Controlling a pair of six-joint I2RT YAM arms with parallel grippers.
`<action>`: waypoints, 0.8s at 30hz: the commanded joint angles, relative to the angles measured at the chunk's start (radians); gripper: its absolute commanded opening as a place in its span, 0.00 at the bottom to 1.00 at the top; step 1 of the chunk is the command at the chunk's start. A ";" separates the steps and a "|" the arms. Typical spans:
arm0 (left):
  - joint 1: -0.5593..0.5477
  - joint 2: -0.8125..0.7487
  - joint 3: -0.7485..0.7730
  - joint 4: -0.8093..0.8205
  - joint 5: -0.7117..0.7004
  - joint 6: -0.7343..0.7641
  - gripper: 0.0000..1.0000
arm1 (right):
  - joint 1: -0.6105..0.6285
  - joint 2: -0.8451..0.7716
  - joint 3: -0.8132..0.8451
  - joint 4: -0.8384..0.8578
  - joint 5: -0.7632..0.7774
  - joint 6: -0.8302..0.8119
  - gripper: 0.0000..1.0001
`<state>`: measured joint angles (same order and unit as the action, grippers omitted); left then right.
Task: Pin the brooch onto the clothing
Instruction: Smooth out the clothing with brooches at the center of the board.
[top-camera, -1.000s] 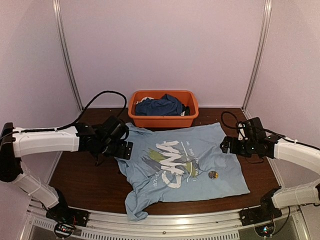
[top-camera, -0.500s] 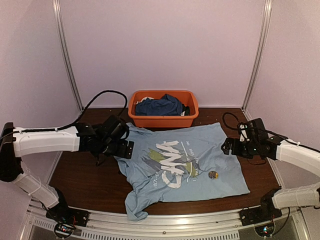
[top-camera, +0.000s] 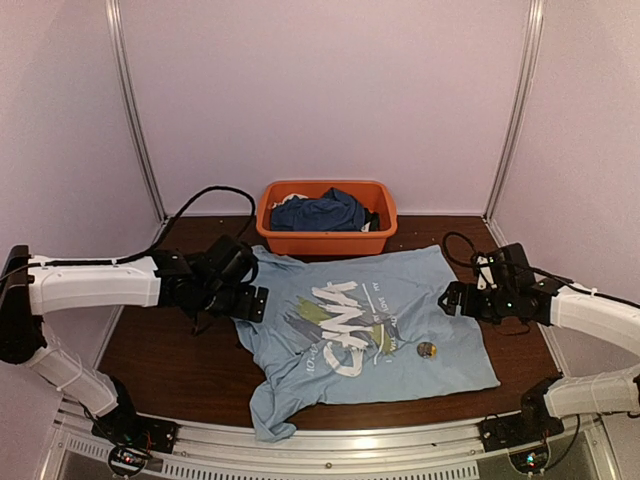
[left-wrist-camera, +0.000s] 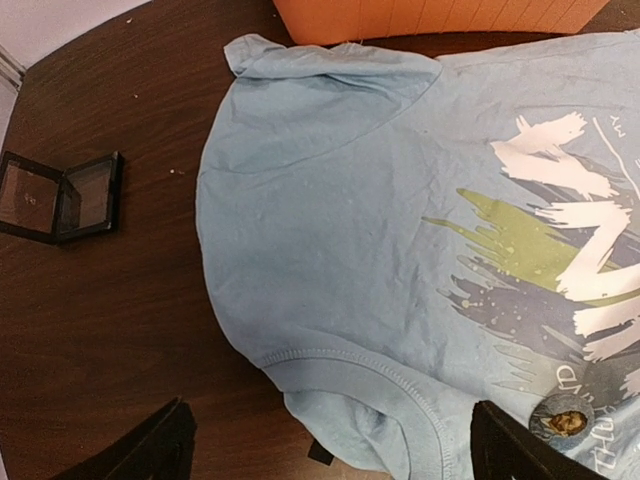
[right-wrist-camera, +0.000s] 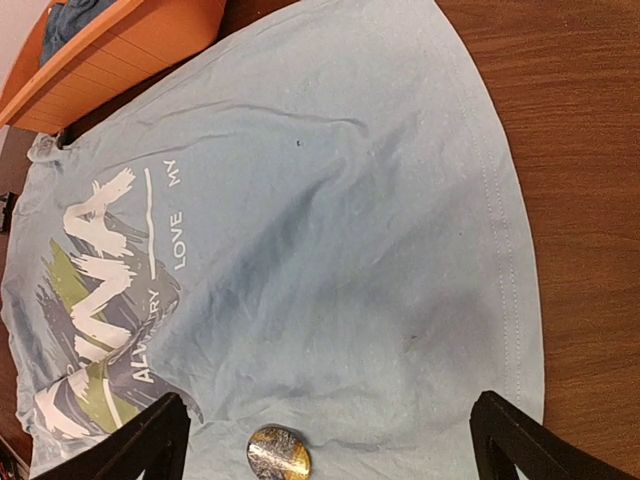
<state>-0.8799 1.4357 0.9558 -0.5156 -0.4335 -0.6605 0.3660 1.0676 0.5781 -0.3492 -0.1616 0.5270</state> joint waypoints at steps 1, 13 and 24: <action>-0.002 0.028 0.014 0.046 0.023 0.004 0.98 | -0.006 -0.007 -0.025 0.040 -0.015 0.007 1.00; -0.005 0.087 0.015 0.074 0.054 -0.022 0.98 | -0.005 0.008 -0.069 0.129 -0.120 0.053 1.00; -0.022 0.163 0.034 0.079 0.082 -0.044 0.98 | -0.004 0.067 -0.133 0.218 -0.157 0.135 1.00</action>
<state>-0.8967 1.5776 0.9653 -0.4675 -0.3607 -0.6853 0.3637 1.1275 0.4709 -0.1787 -0.2993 0.6186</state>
